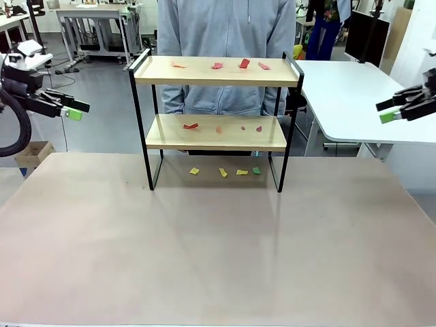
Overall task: Clean the shelf.
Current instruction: Pick up the Duster handed by the human.
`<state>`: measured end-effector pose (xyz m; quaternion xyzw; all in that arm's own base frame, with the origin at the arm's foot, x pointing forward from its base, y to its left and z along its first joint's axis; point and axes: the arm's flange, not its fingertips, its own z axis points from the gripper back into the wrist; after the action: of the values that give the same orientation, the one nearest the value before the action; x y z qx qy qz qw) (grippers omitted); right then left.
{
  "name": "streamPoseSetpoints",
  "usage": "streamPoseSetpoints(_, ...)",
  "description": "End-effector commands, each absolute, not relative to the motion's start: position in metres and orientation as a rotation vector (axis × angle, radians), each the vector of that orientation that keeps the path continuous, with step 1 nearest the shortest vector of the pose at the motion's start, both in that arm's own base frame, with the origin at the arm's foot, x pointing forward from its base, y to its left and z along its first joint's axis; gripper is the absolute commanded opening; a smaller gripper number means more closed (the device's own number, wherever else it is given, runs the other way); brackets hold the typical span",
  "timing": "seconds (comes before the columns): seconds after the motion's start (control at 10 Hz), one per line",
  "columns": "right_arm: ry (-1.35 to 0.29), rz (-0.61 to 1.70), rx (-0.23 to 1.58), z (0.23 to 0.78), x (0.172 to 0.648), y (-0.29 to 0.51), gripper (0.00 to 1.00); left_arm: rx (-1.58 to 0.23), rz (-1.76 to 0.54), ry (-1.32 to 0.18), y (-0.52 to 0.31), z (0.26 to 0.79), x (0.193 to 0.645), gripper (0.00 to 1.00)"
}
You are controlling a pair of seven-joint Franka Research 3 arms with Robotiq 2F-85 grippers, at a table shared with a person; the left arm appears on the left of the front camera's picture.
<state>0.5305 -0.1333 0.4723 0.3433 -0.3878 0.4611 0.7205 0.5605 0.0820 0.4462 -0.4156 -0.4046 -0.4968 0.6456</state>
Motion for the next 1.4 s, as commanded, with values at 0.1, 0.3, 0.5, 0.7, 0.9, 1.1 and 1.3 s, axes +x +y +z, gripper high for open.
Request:
streamPoseSetpoints(0.1, -0.963, 1.057, 0.897, 0.443, 0.581, -0.174, 1.00, -1.046, -1.210, -1.063, 0.096, 0.416, 0.602, 1.00)
streamPoseSetpoints(0.3, -1.041, 1.097, 0.921, 0.418, 0.599, -0.193, 1.00, -1.052, -1.262, -1.165, 0.099, 0.398, 0.617, 1.00)
streamPoseSetpoints(0.5, -1.075, 1.132, 0.957, 0.391, 0.613, -0.203, 1.00, -1.078, -1.288, -1.245, 0.104, 0.383, 0.631, 1.00)
streamPoseSetpoints(0.7, -1.107, 1.142, 0.979, 0.371, 0.618, -0.210, 1.00, -1.091, -1.292, -1.317, 0.109, 0.373, 0.638, 1.00)
streamPoseSetpoints(0.9, -1.149, 1.156, 0.956, 0.351, 0.616, -0.207, 1.00, -1.099, -1.321, -1.396, 0.109, 0.363, 0.643, 1.00)
streamPoseSetpoints(1.1, -1.083, 1.132, 0.963, 0.351, 0.614, -0.209, 1.00, -1.081, -1.292, -1.332, 0.109, 0.363, 0.637, 1.00)
streamPoseSetpoints(1.3, -1.085, 1.133, 0.975, 0.348, 0.614, -0.208, 1.00, -1.098, -1.294, -1.337, 0.108, 0.358, 0.639, 1.00)
